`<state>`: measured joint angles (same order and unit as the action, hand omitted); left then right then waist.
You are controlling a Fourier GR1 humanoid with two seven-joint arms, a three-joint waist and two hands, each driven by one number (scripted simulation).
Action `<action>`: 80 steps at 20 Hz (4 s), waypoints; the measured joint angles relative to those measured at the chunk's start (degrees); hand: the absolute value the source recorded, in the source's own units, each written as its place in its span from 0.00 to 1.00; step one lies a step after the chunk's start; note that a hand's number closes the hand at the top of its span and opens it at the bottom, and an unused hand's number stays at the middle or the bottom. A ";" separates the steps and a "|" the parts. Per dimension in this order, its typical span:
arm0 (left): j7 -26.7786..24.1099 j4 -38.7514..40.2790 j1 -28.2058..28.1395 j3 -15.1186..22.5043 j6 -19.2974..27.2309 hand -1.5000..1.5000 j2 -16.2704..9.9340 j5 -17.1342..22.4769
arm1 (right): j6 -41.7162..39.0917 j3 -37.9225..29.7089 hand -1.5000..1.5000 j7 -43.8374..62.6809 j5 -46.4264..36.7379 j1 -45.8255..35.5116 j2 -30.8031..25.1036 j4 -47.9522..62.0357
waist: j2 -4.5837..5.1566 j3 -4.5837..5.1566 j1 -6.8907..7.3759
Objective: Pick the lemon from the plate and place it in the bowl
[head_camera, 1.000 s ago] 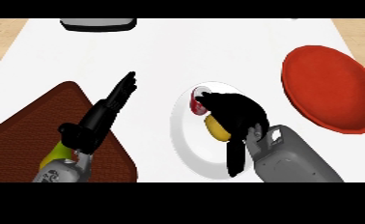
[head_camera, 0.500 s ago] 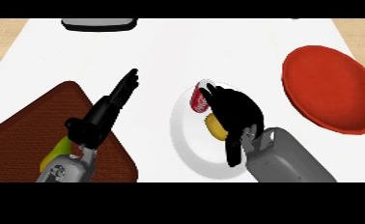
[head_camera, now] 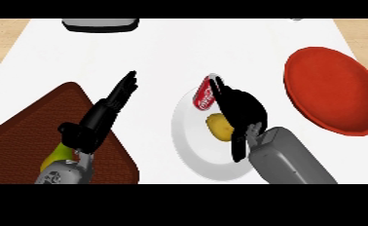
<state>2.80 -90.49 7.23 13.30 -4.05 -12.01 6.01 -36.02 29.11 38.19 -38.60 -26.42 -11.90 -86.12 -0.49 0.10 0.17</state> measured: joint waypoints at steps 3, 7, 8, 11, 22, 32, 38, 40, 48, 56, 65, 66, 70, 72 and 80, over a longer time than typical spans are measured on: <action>0.27 -0.47 -0.23 -0.49 -0.59 0.50 0.39 -0.39 | 2.17 -0.31 0.00 -3.14 -2.23 1.26 -0.01 1.92 | -0.11 0.04 -0.04; 1.11 1.13 2.25 -1.34 -1.01 0.50 1.64 -1.03 | 3.90 -1.89 1.00 -6.56 -4.01 0.30 1.23 4.91 | -0.21 0.09 -0.13; 1.30 0.82 1.88 -1.06 -0.88 0.50 1.97 -1.45 | 4.55 -2.19 1.00 -7.88 -4.37 -0.12 1.44 5.52 | -0.26 0.09 -0.09; 0.86 1.20 1.41 -1.17 -1.04 0.50 2.57 -2.17 | 7.54 -2.26 1.00 -12.30 -6.44 -0.77 1.74 7.50 | -0.34 0.11 -0.03; 1.25 -1.25 -1.37 -1.90 -1.63 0.50 3.43 -3.62 | 12.71 -1.66 1.00 -25.38 -11.20 6.65 -4.28 2.22 | -0.55 0.07 -0.82; 0.56 -0.59 -1.50 -3.80 -3.25 0.50 2.88 -3.11 | 22.02 -3.99 1.00 -34.81 -16.25 23.97 -19.26 -15.14 | 0.08 -0.04 -1.03; 1.14 -0.03 -0.62 -4.20 -3.09 0.50 3.29 -3.28 | 26.60 -12.13 1.00 -33.86 -11.66 27.86 -19.13 -27.79 | 0.15 -0.09 -1.53; 1.09 -0.03 -0.65 -3.75 -2.83 0.50 3.70 -3.81 | 27.68 -15.33 1.00 -33.85 -8.09 28.52 -17.84 -30.90 | 0.18 -0.10 -1.50; 1.59 -0.47 -0.23 -3.72 -3.40 0.50 4.36 -4.25 | 24.49 -30.43 1.00 -31.49 7.61 25.60 -15.77 -33.93 | 0.38 -0.09 -0.61; 0.94 0.73 0.12 -3.42 -3.75 0.50 5.67 -5.54 | 28.56 -35.87 1.00 -35.90 1.29 16.97 -17.46 -19.18 | 0.57 -0.11 0.15; 0.47 1.36 1.02 -3.99 -4.63 0.50 5.93 -5.97 | 34.37 -37.18 1.00 -44.15 -5.76 5.20 -19.38 6.87 | 0.79 -0.11 0.88; 0.60 0.57 0.63 -3.87 -4.90 0.50 5.83 -5.77 | 32.81 -37.03 1.00 -44.15 -5.74 4.61 -19.94 9.37 | 0.81 -0.11 1.10; 2.00 -1.29 0.15 -3.33 -4.77 0.50 6.28 -5.73 | 26.29 -37.57 0.00 -45.85 -3.19 1.58 -21.11 19.58 | 0.86 -0.16 1.41; 1.93 -0.66 0.55 -3.63 -4.88 0.50 6.28 -5.83 | 24.18 -37.92 0.00 -49.44 -1.83 -0.25 -21.77 24.10 | 0.85 -0.17 1.19; 1.15 -0.44 0.09 -4.31 -5.37 0.50 6.19 -6.35 | 26.45 -42.76 0.00 -59.93 2.08 -9.59 -21.35 39.80 | 0.81 -0.15 1.00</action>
<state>3.95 -90.93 7.33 8.99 -9.42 -5.81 -0.34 -9.57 -13.65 -21.74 -36.53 -36.01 -33.25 -46.31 0.32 -0.05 1.16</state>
